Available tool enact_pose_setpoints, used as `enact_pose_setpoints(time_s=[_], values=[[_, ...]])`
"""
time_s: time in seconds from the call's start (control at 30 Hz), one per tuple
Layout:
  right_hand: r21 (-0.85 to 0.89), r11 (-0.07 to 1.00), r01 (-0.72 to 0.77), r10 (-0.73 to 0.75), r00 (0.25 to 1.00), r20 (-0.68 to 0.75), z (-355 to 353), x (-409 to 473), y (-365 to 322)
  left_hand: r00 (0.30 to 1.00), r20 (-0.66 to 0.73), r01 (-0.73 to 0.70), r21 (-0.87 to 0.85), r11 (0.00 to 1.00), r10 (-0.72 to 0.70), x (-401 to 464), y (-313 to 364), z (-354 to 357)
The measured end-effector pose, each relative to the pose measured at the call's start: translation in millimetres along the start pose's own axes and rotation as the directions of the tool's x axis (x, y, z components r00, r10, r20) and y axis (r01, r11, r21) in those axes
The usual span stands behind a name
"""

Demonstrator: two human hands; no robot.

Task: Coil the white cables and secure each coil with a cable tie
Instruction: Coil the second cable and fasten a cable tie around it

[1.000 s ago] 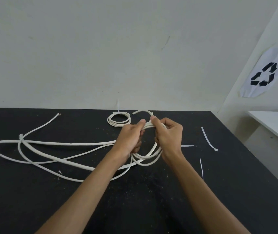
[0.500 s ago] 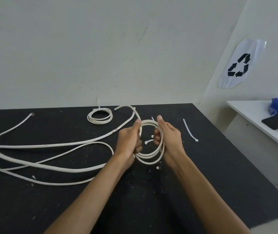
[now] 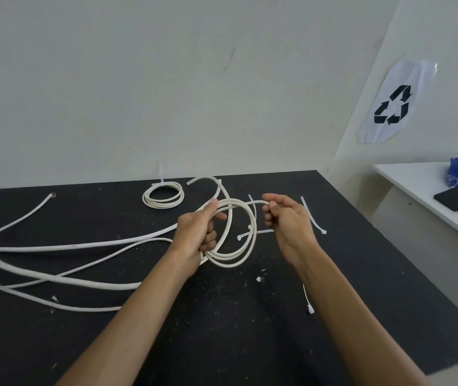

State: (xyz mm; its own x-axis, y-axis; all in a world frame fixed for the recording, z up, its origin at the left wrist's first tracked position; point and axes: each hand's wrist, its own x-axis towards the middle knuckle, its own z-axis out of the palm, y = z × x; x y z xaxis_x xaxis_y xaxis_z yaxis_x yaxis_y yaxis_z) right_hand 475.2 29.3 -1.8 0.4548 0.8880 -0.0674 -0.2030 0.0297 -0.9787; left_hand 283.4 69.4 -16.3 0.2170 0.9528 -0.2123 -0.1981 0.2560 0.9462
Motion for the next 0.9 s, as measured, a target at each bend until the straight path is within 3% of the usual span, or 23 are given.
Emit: enact_pose_setpoints(time_s=[0.17,0.33,0.63,0.7,0.77,0.83,0.9], values=[[0.133,0.990,0.039,-0.028,0.996,-0.087,5.2,7.6,-10.0,0.999,0.033,-0.045,0.074,0.996,0.043,-3.5,3.8,-11.9],[0.282,0.956,0.082,-0.030,0.982,-0.184,12.6,12.4,-13.6,0.993,0.110,0.018,0.216,0.976,-0.043,-5.7,9.2,-17.3],[0.325,0.938,0.122,-0.035,0.965,-0.261,2.9,15.8,-23.2,0.989,0.146,-0.030,0.364,0.931,-0.025,-7.3,23.2,-28.5],[0.282,0.952,0.121,-0.044,0.963,-0.266,3.6,14.2,-19.2,0.994,0.108,-0.003,0.292,0.956,-0.029,-4.9,22.1,-30.3],[0.132,0.984,0.122,-0.084,0.962,-0.260,5.5,8.9,-10.3,0.997,0.062,0.046,0.076,0.996,-0.051,0.1,20.0,-30.6],[-0.167,0.971,0.170,-0.200,0.962,-0.184,8.2,-2.4,2.3,0.996,0.016,0.088,-0.252,0.964,-0.087,6.6,20.2,-32.2],[-0.508,0.809,0.297,-0.337,0.942,0.014,10.7,-16.1,15.0,0.993,-0.027,0.083,-0.514,0.854,-0.112,12.1,21.0,-35.3]])
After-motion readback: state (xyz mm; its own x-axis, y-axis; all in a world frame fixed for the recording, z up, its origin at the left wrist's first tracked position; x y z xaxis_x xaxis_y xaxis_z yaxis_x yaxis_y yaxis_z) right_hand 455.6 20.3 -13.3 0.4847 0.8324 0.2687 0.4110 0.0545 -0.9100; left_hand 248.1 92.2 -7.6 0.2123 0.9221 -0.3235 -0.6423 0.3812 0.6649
